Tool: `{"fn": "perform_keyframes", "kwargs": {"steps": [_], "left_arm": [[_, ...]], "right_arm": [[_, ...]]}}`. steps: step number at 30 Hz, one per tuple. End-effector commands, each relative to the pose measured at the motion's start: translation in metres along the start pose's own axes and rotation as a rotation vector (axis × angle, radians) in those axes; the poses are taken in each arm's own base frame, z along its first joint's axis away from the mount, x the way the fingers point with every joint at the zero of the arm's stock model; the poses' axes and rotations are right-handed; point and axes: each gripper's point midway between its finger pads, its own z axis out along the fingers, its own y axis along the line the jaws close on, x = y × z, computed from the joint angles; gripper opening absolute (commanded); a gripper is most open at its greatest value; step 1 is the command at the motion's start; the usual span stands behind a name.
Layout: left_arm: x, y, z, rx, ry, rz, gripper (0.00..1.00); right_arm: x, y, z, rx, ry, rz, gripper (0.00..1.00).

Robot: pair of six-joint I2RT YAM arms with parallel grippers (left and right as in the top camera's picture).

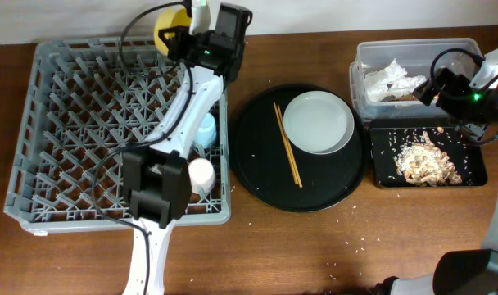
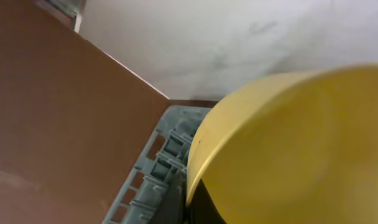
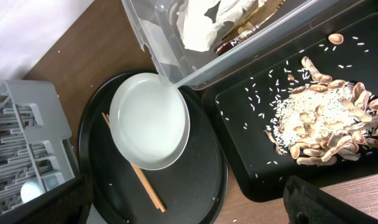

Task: Sort waste into correct bins and load items into the dishwasher rack
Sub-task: 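Grasp the yellow bowl with the left gripper and stand it in the rack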

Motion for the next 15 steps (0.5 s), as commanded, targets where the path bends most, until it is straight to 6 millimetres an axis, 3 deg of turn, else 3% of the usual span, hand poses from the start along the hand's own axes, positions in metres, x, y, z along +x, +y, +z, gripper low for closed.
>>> {"fn": "perform_keyframes", "kwargs": {"steps": [1,10,12,15], "left_arm": [[0.021,-0.023,0.010,-0.047,0.024,0.120,0.00],[0.043,-0.051,0.003,-0.021,0.038,0.247,0.00],[0.047,-0.069,-0.005,0.060,0.035,0.280,0.00],[0.047,-0.074,-0.017,0.070,0.020,0.375,0.01]], "right_arm": [[-0.002,-0.001,-0.003,0.007,-0.010,-0.007,0.98],[-0.002,-0.001,-0.003,0.007,-0.010,-0.007,0.99],[-0.002,-0.001,-0.003,0.007,-0.011,-0.006,0.99],[-0.002,-0.001,-0.003,0.007,-0.010,-0.007,0.98]]}}
